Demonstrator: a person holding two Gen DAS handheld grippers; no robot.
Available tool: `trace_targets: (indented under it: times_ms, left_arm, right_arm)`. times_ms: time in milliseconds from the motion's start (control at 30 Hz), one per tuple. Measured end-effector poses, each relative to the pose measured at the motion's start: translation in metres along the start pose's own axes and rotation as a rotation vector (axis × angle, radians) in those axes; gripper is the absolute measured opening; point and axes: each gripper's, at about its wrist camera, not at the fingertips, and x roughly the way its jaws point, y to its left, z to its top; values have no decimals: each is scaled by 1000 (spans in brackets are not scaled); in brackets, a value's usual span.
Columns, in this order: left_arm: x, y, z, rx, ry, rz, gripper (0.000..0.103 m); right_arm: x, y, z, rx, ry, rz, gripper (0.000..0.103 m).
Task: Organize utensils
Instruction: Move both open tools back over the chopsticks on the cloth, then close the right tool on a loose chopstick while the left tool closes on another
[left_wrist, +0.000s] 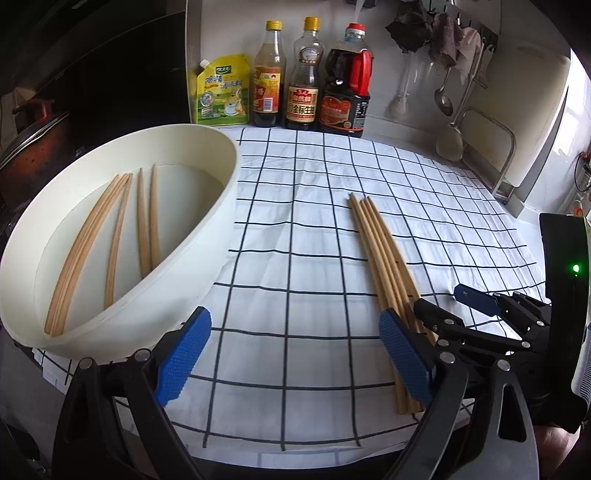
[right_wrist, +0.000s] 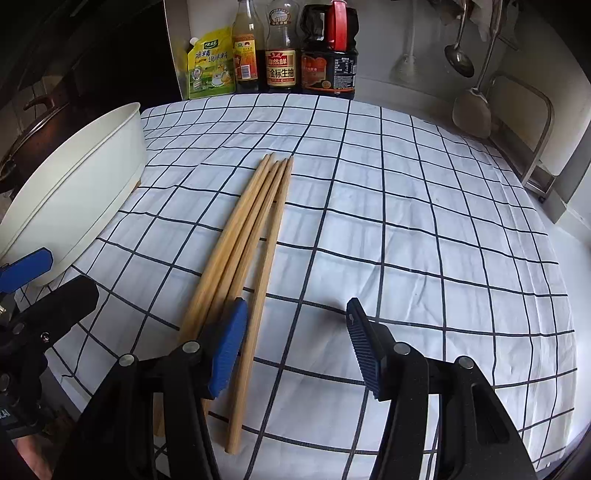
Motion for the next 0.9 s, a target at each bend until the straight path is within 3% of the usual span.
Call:
trace_targets:
  times_ms: [500, 900]
  left_arm:
    - [22, -33, 5, 51, 49, -18, 91]
    - [45, -33, 1, 51, 98, 36, 91]
  right_arm:
    - [0, -34, -2, 62, -11, -25, 53]
    - [-2, -54, -4, 97, -18, -23, 53]
